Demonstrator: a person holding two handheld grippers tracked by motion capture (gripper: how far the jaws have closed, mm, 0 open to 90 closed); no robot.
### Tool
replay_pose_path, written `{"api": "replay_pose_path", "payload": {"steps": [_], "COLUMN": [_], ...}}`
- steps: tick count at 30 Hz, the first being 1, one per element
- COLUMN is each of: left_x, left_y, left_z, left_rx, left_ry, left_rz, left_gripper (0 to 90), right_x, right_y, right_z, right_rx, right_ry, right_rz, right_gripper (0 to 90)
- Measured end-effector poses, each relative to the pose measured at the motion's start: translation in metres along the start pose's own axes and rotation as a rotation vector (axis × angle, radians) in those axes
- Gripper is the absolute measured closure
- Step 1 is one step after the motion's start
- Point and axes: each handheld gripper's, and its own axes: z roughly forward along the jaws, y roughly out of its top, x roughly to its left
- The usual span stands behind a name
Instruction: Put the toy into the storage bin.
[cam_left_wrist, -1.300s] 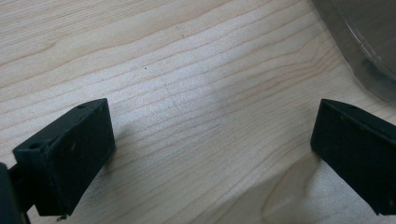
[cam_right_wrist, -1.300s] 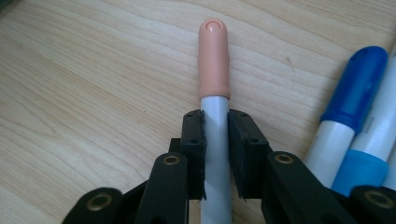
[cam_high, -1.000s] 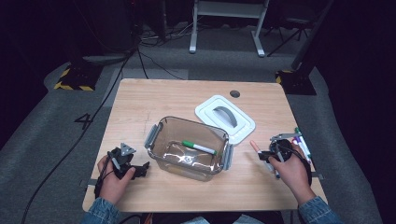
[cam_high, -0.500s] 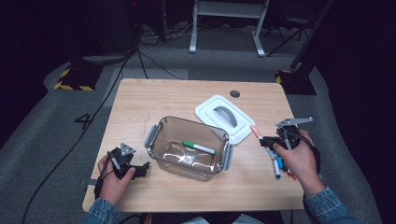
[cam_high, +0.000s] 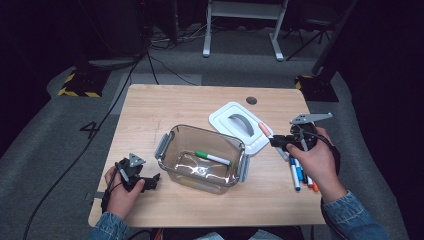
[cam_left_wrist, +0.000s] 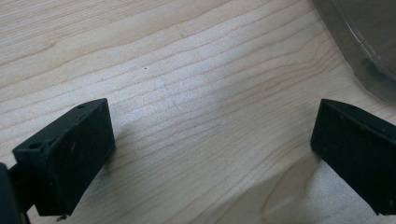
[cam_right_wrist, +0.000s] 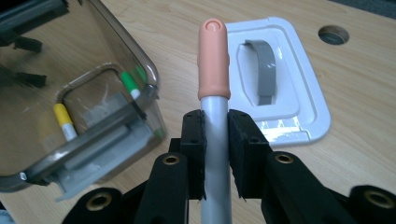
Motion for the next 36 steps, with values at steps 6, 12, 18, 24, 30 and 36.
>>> {"api": "replay_pose_path", "payload": {"steps": [6, 12, 18, 24, 30, 36], "left_x": [0.001, 0.001, 0.001, 0.001, 0.001, 0.001], "left_y": [0.000, 0.000, 0.000, 0.000, 0.000, 0.000], "left_z": [0.000, 0.000, 0.000, 0.000, 0.000, 0.000], "left_rx": [0.000, -0.001, -0.001, -0.001, -0.001, -0.001], "left_ry": [-0.002, -0.002, -0.002, -0.002, -0.002, -0.002], "left_rz": [0.006, 0.007, 0.007, 0.007, 0.007, 0.006], "left_gripper": [0.1, 0.0, 0.0, 0.0, 0.0, 0.0], "right_x": [0.017, 0.031, 0.049, 0.067, 0.087, 0.104], "right_y": [0.017, 0.029, 0.038, 0.045, 0.048, 0.050], "right_z": [0.003, 0.009, 0.020, 0.033, 0.049, 0.066], "right_rx": [-0.007, -0.006, -0.003, 0.009, 0.030, 0.044], "right_ry": [0.033, 0.056, 0.099, 0.142, 0.189, 0.225], "right_rz": [-0.045, -0.085, -0.130, -0.169, -0.239, -0.267], "right_gripper": [77.2, 77.2, 77.2, 77.2, 77.2, 77.2]}}
